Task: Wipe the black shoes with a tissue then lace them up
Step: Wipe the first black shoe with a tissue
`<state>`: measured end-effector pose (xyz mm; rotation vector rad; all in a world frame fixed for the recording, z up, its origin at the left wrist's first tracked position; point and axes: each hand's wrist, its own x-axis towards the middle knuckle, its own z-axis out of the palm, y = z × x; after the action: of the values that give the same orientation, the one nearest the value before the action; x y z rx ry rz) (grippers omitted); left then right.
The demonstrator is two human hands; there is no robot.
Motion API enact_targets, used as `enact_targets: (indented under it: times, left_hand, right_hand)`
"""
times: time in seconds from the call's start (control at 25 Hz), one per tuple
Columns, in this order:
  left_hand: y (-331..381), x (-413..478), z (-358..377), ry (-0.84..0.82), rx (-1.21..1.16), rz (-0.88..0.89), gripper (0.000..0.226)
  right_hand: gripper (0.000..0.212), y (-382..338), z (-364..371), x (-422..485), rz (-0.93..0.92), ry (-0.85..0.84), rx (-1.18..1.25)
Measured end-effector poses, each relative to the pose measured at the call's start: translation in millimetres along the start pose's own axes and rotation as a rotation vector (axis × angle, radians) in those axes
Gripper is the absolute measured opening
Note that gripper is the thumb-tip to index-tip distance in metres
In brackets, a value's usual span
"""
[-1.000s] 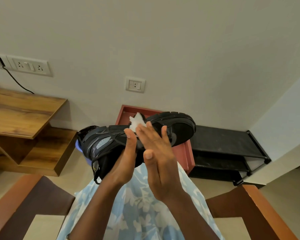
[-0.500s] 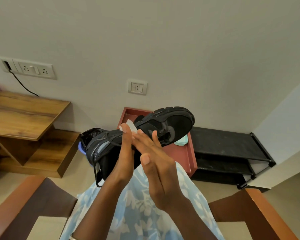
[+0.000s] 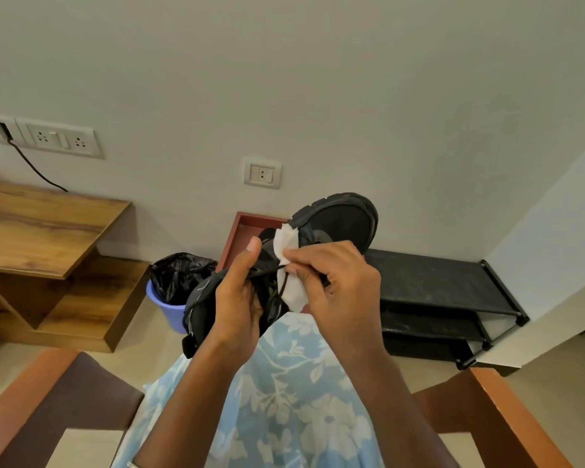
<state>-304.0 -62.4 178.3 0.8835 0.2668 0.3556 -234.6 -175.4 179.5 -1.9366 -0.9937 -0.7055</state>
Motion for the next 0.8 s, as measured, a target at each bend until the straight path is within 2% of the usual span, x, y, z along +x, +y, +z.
enact_targets:
  times: [0.16,0.24,0.36,0.64,0.8]
  left_hand:
    - [6,0,1,0.018,-0.033,-0.01,0.04]
    - [8,0,1,0.048,-0.079,-0.021,0.041]
    - [10,5,-5,0.104,-0.199,-0.052,0.047]
    - [11,9,2,-0.014,-0.402,-0.157,0.049]
    - [11,17,4,-0.029,-0.442,-0.231,0.057]
  right_hand:
    - [0.025,1,2,6,0.025,-0.113,-0.023]
    - [0.027,-4,9,-5,0.021,-0.114,-0.005]
    - [0.023,-8,15,-29,0.048,-0.05,0.006]
    - [0.018,20,9,0,0.161,0.195,-0.018]
    - [0.015,-1,23,-25,0.169,0.157,0.106]
